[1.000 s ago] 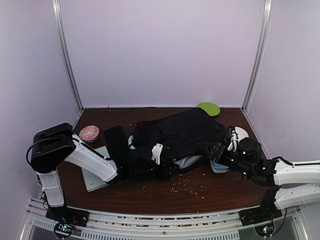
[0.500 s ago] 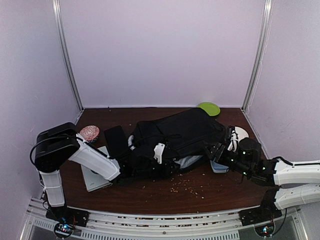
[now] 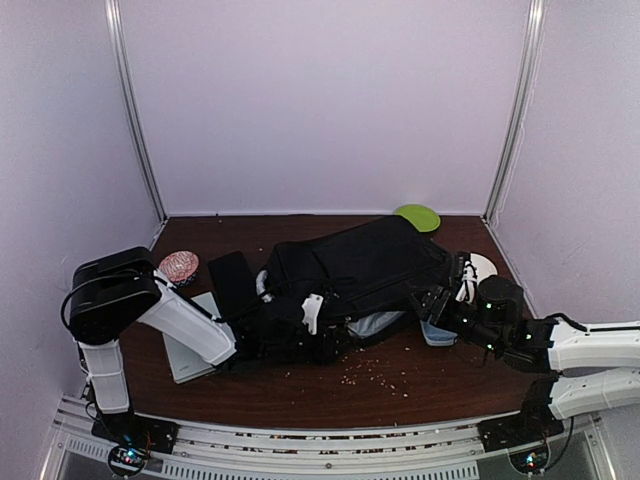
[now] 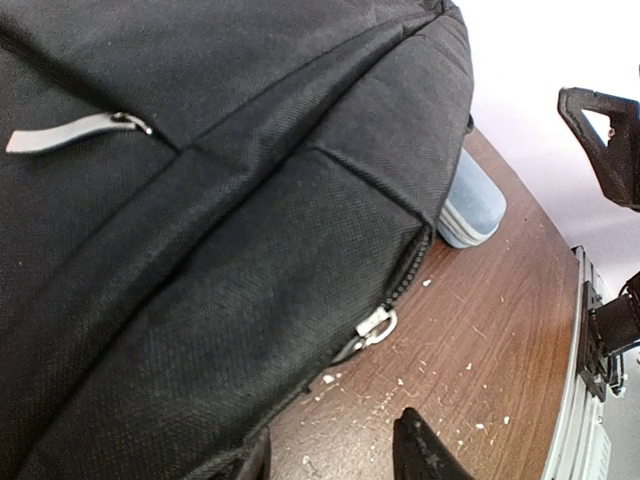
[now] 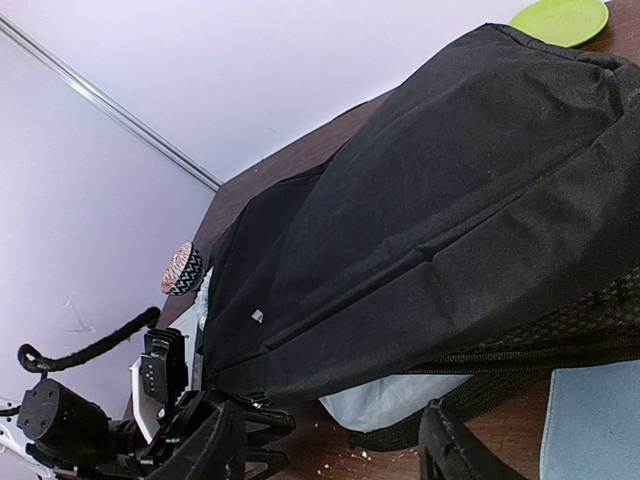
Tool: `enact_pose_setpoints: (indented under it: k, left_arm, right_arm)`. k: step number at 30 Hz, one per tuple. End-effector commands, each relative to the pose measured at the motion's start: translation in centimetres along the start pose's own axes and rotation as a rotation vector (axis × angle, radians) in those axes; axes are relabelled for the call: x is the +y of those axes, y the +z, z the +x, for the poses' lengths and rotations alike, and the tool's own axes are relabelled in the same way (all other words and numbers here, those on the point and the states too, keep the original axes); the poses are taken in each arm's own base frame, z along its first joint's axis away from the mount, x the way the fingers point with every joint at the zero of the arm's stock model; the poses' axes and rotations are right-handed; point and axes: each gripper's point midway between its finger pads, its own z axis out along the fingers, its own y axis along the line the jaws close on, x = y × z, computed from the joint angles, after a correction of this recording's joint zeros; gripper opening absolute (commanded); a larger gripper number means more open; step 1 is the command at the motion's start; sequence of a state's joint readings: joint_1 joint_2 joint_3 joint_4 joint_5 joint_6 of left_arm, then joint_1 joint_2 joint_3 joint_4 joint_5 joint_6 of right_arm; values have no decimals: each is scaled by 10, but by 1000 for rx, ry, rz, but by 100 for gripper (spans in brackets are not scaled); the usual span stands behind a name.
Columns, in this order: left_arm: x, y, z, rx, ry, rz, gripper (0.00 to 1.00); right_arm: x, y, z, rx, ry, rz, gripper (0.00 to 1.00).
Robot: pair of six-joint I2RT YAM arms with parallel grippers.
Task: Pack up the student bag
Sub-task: Adjust the student bag at the center of the board.
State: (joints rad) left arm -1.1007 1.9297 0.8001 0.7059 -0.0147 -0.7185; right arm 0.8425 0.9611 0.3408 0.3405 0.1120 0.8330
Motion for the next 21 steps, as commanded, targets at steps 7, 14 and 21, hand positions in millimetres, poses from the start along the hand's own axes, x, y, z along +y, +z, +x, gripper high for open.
enact_pose_setpoints:
  k: [7,14,21]
  left_arm:
    - [-15,-4,-35,-99,22,37,42]
    - [-13,-4,-45,-132,35,28,41]
    - [-20,-6,-57,-174,50,50,38]
  right_arm:
    - [2,1,-2,-12,-17,0,58]
    - [2,1,-3,-16,-18,2,58]
    - [3,2,-5,-21,-22,1,58]
